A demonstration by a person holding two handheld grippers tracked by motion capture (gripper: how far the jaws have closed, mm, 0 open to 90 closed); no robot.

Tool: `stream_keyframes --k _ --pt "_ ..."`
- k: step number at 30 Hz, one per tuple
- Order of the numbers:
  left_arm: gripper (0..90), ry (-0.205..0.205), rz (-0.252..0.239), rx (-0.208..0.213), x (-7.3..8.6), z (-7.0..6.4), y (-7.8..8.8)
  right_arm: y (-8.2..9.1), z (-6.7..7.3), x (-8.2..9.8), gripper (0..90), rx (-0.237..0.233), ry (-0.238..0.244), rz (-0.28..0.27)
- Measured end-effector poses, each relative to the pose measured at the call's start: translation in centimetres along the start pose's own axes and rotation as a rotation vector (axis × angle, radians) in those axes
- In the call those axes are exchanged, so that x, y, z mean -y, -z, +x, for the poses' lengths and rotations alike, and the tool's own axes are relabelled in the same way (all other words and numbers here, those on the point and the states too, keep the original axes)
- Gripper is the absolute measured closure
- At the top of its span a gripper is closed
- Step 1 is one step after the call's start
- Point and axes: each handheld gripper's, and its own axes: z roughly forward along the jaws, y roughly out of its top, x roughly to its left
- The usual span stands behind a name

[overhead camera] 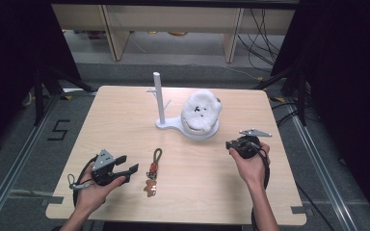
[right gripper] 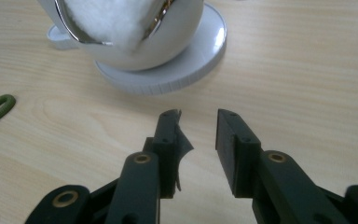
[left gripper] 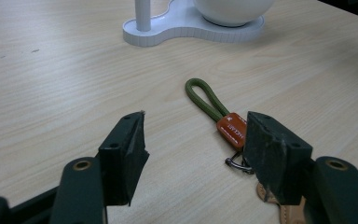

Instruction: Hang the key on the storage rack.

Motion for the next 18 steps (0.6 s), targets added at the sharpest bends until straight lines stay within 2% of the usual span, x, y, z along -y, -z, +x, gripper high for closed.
stream_keyframes --k 1,3,4,5,6,7,8,9,10,11,12,13,14,15,16,17,18 --pt "41.8 0.007 0.024 0.013 -0.5 -0.1 -0.1 0.1 -0.1 0.4 70.9 0.013 -0.023 0.018" --pt "42.4 0.011 0.042 0.012 -0.8 -0.1 -0.1 0.2 -0.3 0.5 70.8 0.007 -0.016 0.025" --pt "42.4 0.02 0.068 0.019 -1.1 -0.2 -0.2 0.3 -0.4 0.6 70.4 0.01 -0.026 0.036" --pt "42.6 0.024 0.08 0.018 -1.3 -0.2 -0.3 0.5 -1.0 0.6 70.1 0.025 -0.033 0.048" --pt "42.6 0.031 0.106 0.025 -1.5 -0.2 -0.5 0.5 -1.0 0.6 69.9 0.025 -0.033 0.048" --pt "42.5 0.025 0.159 0.016 -2.1 -0.2 -0.7 0.6 -1.4 0.7 69.8 0.035 -0.044 0.064" --pt "42.4 0.025 0.159 0.016 -2.1 -0.2 -0.7 0.7 -1.5 0.7 69.7 0.034 -0.045 0.066" --pt "42.5 0.004 0.217 0.007 -2.8 -0.2 -1.1 0.7 -1.7 0.7 69.4 0.039 -0.056 0.071" --pt "42.6 0.004 0.217 0.007 -2.8 -0.2 -1.1 0.7 -1.7 0.7 69.4 0.039 -0.056 0.071" --pt "42.6 -0.002 0.272 0.007 -3.6 -0.4 -1.7 0.8 -1.8 0.9 68.6 0.041 -0.056 0.077" --pt "42.6 0.001 0.302 0.013 -4.0 -0.6 -2.0 0.8 -1.8 1.0 68.4 0.038 -0.059 0.076" --pt "42.6 0.001 0.302 0.013 -4.0 -0.6 -2.0 0.8 -1.8 1.0 68.4 0.038 -0.059 0.076" --pt "42.3 0.019 0.343 0.01 -4.7 -1.3 -2.9 0.9 -2.0 1.1 67.9 0.032 -0.041 0.078" --pt "42.4 0.019 0.343 0.01 -4.7 -1.3 -2.9 0.9 -2.0 1.1 67.9 0.032 -0.041 0.078" --pt "42.4 0.011 0.377 0.011 -5.0 -1.5 -3.4 0.9 -2.0 1.2 67.7 0.028 -0.048 0.083" --pt "42.0 0.015 0.438 0.009 -5.6 -1.9 -4.4 1.0 -2.0 1.3 67.2 0.027 -0.052 0.083" --pt "42.2 0.015 0.438 0.009 -5.6 -1.9 -4.4 1.0 -2.0 1.3 67.2 0.027 -0.052 0.083"
